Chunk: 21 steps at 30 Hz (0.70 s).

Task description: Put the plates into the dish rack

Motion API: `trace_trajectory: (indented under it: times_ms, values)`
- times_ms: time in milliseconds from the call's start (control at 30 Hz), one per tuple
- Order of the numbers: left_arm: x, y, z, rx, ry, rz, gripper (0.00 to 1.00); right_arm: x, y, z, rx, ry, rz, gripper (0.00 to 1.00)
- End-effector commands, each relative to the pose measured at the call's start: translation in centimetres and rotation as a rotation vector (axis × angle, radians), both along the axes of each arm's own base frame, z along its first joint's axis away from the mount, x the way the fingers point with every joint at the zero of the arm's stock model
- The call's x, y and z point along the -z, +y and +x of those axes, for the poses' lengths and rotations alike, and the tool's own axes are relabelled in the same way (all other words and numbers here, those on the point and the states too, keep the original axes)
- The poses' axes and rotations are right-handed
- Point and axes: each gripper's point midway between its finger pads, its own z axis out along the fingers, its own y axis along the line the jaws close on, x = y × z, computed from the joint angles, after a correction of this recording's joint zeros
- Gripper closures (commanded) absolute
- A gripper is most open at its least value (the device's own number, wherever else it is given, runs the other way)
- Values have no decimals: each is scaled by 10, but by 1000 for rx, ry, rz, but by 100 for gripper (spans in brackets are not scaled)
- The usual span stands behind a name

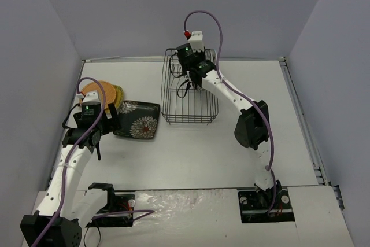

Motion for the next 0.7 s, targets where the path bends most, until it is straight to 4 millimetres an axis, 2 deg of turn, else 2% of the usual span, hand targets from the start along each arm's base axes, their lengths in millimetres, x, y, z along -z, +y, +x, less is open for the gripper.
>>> trace_trajectory:
  times_ms: [0,367,433,533,567,667]
  values:
    - [-16,-1,13,5,-67,6,3,-70,-10,9,156,-243,109,100]
    - [-14,-4,14,16,-64,-8,3,-18,7,25,109,-165,126,99]
    - [-14,-5,15,20,-64,-11,3,-13,9,26,102,-157,128,93]
    - [-13,-13,16,54,-63,-34,3,-13,12,28,78,-148,152,70]
    - [-12,-14,16,61,-63,-40,3,-12,12,27,77,-146,151,69]
    - [-10,-21,16,92,-54,-57,3,-20,14,24,55,-147,169,44]
